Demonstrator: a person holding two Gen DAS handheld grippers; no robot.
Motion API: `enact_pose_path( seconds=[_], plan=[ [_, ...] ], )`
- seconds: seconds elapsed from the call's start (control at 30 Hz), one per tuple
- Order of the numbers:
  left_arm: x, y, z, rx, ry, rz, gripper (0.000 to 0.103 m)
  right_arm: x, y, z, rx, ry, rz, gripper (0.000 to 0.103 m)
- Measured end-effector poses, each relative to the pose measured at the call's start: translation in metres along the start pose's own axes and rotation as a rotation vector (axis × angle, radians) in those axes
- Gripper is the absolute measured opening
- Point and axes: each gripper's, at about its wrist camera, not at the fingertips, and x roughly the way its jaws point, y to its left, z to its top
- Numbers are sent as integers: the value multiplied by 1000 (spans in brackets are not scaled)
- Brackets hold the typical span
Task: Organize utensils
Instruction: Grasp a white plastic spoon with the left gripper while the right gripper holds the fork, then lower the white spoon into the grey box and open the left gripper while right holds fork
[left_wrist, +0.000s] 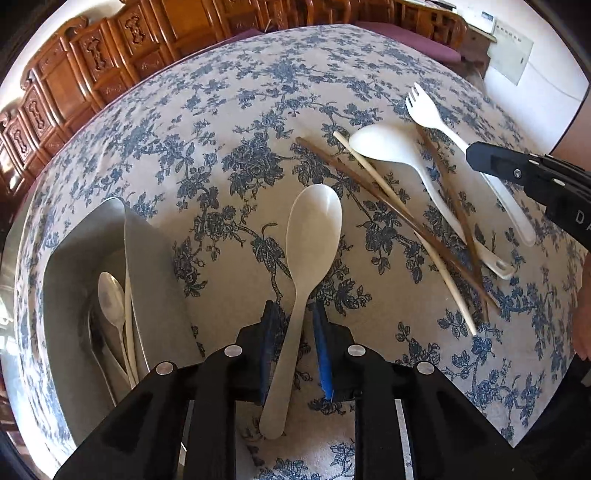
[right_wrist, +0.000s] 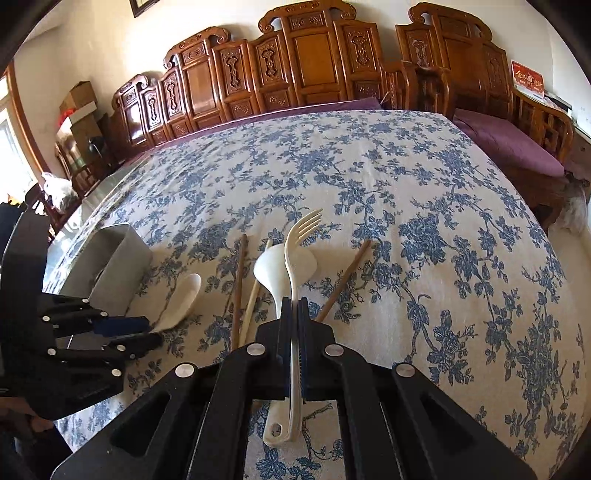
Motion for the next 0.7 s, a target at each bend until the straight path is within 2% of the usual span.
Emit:
enact_pose_path(
  seconds=[0.03, 0.07, 0.33, 0.7],
  plan=[
    [0, 1, 0, -7, 3, -21, 10, 0, 1, 1, -1, -1, 4, 4],
    [0, 1, 0, -11, 6, -40, 7, 0, 2, 1, -1, -1, 6, 4],
    [-27, 2, -9, -19, -60, -40, 6, 1, 18, 4, -20, -2, 24, 4],
    [-89, 38, -21, -72, -182, 3, 6, 12, 70, 6, -97, 11, 64, 4]
  ],
)
